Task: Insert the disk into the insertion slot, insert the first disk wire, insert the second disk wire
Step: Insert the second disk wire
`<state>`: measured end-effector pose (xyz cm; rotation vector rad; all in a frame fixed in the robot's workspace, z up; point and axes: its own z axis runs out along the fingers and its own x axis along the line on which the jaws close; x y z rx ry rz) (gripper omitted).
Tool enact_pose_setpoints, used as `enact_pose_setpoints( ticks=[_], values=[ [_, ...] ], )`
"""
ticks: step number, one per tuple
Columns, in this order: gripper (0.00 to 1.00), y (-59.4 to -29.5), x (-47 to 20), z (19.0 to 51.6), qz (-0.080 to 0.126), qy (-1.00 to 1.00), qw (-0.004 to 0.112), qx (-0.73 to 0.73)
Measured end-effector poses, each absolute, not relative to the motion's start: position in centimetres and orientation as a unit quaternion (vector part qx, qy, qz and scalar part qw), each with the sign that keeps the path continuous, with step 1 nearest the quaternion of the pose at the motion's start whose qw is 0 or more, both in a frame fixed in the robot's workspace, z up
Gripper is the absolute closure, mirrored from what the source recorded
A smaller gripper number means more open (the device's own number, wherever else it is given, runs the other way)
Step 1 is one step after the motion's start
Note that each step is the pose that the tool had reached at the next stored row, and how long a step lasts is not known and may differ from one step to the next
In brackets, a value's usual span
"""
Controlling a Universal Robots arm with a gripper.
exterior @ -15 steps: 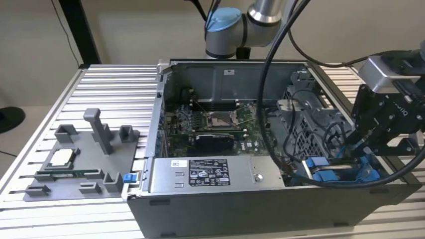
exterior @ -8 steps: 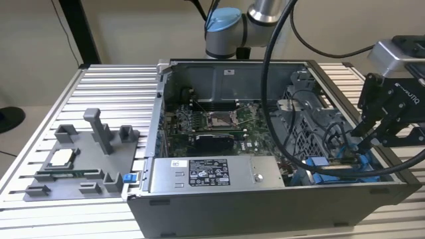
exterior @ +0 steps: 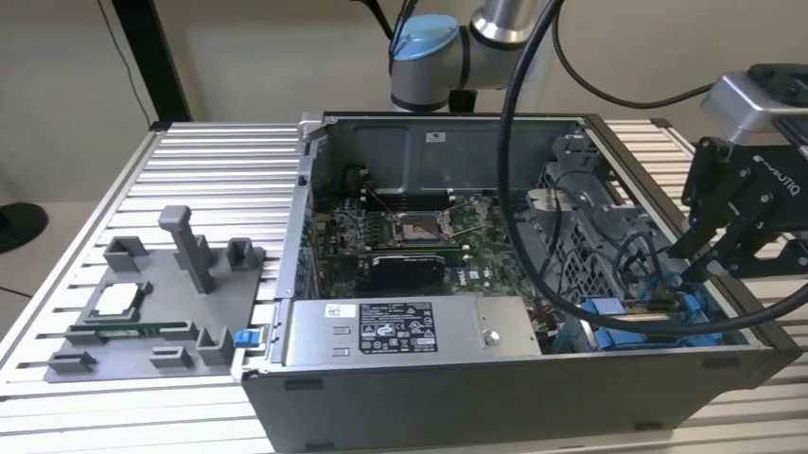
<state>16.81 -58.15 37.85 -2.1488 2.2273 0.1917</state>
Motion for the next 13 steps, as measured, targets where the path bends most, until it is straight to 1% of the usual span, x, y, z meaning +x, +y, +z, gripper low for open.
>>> enact_pose_setpoints(
  ticks=[13],
  values=[
    [0.0, -58.16, 17.39, 37.84, 0.062, 0.718, 0.02, -0.693]
  ],
)
